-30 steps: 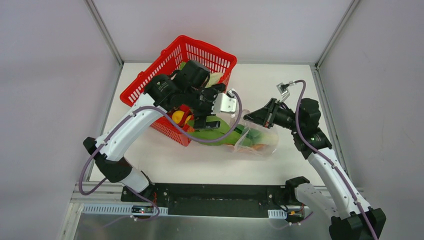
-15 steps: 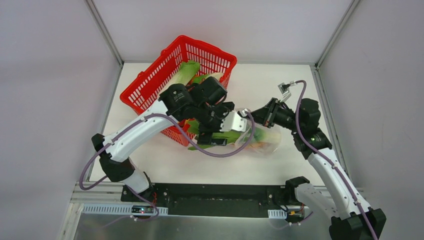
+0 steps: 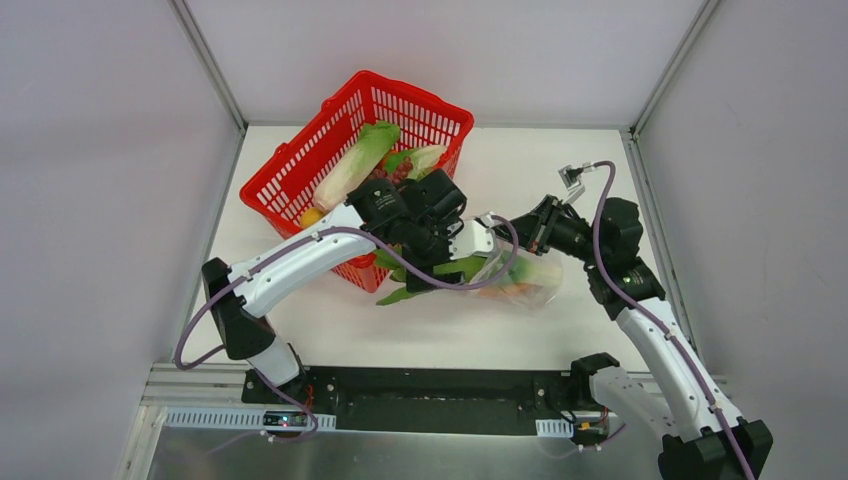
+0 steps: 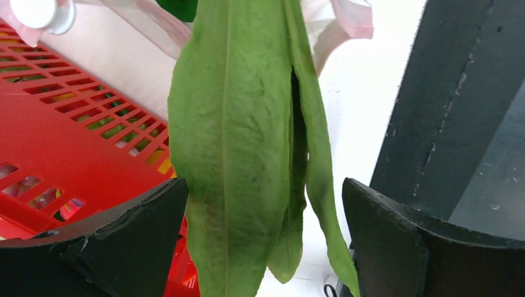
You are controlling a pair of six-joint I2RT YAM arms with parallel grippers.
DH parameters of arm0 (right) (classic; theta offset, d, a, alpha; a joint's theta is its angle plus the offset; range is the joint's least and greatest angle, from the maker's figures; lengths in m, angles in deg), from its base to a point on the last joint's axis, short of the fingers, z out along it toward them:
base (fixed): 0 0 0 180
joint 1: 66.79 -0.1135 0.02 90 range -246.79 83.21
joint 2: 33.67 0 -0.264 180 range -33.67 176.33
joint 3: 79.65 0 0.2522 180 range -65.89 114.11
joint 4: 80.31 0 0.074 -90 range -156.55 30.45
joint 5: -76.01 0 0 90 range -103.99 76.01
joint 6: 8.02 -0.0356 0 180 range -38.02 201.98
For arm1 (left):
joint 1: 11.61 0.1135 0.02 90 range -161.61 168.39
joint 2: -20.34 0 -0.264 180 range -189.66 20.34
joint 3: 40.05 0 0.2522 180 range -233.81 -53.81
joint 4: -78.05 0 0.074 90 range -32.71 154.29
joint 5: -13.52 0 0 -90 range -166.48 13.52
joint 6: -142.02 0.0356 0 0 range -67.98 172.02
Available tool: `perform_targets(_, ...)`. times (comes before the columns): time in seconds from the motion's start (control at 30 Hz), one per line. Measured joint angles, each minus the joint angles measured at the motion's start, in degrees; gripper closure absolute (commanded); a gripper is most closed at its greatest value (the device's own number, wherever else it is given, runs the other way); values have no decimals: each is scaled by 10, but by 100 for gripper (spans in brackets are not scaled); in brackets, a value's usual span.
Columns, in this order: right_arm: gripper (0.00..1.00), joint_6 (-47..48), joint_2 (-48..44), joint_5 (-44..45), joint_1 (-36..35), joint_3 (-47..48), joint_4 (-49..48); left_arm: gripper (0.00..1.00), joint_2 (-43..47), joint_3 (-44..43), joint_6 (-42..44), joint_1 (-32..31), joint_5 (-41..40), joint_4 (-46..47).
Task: Place the food in the zip-top bag and seal the zipper
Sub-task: Place the fake vegetable in the zipper food storage bag.
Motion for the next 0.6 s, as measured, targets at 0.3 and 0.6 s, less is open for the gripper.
perform_targets(0.3, 100, -4, -3, 1, 0, 0, 0, 1, 47, 116, -30, 0, -45, 113)
perform_targets(0.6, 100, -7, -3, 1, 0, 0, -2, 43, 55, 132, -23, 0, -35, 111)
